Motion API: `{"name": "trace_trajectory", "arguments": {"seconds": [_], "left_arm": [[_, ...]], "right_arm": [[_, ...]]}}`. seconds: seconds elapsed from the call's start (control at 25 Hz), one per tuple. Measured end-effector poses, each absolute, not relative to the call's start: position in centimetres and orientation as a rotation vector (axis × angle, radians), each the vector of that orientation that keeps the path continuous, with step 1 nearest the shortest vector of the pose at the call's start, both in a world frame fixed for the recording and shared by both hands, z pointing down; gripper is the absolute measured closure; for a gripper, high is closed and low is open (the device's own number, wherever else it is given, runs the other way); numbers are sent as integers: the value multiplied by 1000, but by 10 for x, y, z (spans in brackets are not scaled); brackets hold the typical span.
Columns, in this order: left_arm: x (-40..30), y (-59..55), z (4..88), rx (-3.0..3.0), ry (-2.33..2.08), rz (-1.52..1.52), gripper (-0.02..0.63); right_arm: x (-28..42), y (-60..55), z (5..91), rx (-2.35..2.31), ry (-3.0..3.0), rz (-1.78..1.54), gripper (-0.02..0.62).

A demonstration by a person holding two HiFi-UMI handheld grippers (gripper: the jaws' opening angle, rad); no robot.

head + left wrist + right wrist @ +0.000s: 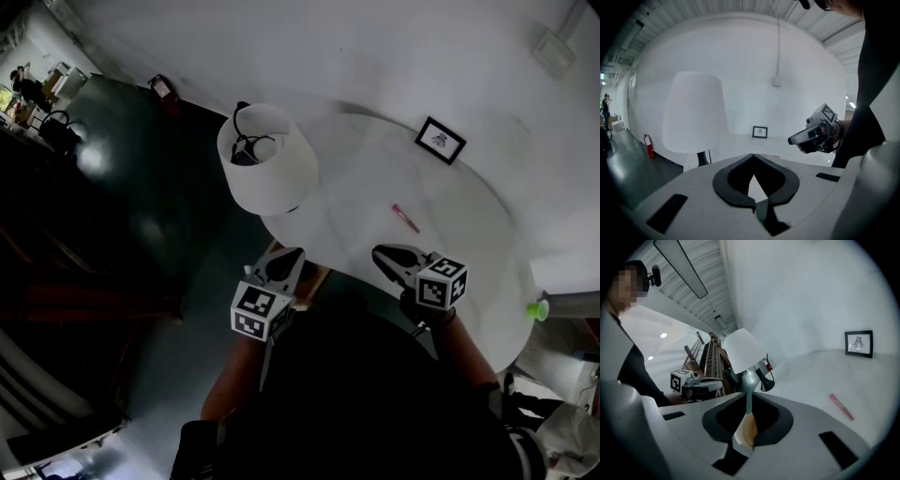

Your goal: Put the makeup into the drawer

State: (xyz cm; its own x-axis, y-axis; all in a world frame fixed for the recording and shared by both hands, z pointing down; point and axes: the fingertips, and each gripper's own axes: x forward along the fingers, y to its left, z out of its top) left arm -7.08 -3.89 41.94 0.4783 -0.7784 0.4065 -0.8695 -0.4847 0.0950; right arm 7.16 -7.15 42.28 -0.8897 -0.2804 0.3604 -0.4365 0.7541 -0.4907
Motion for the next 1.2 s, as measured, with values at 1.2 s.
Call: {"name": "trace_trajectory", "arguments": {"seconds": [1.2], "left_arm": [[41, -109, 414, 2449, -1385, 357, 594]], "right_arm": [[198, -213, 583, 609, -2223, 510, 410]]}}
